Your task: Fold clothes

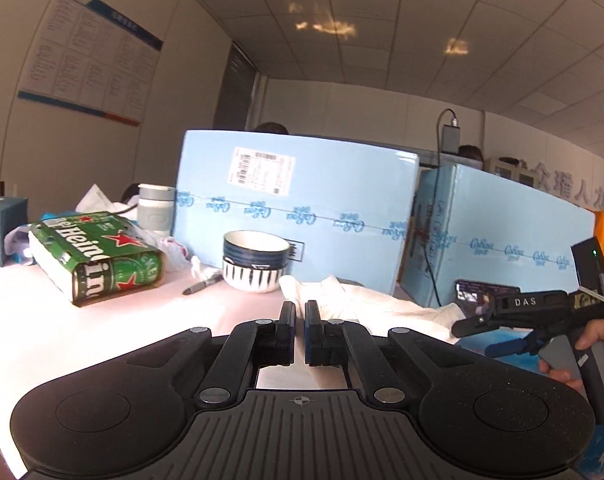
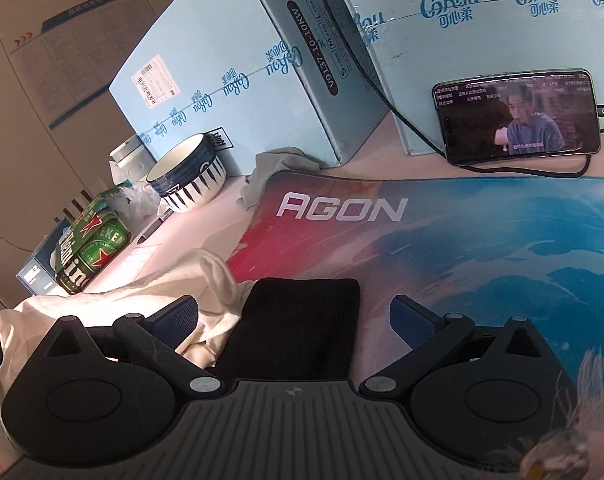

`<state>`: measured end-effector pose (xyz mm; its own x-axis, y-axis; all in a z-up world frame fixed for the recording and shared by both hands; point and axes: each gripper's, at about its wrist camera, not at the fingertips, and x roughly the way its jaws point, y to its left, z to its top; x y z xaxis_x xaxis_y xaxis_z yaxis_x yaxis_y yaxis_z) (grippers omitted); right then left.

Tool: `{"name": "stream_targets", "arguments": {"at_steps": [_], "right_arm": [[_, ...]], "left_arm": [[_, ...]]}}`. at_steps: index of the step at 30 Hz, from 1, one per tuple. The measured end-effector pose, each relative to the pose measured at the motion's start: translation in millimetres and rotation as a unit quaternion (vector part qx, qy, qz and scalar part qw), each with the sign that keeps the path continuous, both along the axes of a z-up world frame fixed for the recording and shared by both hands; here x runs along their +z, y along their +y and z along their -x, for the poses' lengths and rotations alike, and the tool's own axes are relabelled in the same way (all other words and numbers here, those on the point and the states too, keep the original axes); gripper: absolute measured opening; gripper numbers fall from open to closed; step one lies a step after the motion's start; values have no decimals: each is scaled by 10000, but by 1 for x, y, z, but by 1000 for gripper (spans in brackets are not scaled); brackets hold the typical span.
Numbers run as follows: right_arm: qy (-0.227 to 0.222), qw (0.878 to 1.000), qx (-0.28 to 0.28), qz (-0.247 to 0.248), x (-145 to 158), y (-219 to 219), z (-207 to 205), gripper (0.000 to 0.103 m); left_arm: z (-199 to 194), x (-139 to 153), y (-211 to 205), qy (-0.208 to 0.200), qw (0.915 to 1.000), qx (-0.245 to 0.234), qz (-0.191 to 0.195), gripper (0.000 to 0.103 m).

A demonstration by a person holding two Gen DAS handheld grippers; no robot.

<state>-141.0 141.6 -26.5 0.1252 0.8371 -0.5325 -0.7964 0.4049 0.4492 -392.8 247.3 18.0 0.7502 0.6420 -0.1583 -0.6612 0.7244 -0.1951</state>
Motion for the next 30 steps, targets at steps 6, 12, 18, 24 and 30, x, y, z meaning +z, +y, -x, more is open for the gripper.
{"name": "stream_targets", "arguments": {"at_steps": [6, 12, 18, 24, 30], "right_arm": [[405, 9989, -123, -215, -8, 6, -10, 103], [343, 9968, -510, -507, -1, -10, -19, 103], [-28, 9987, -469, -194, -1, -7, -19, 103], [-469, 9988, -61, 105, -10, 10, 0, 102], [-931, 9952, 308, 78, -5, 11, 16, 97]], "left_arm": [[-5, -22, 8, 73, 9938, -714, 854, 4], [-14, -24, 0, 149, 9941, -483, 955, 83], [-56, -31, -4, 972, 9879, -961, 729, 80], [-54, -38, -8, 1243, 9906, -565, 120, 15], [-20, -21, 3, 549, 9979, 342, 52, 11]]}}
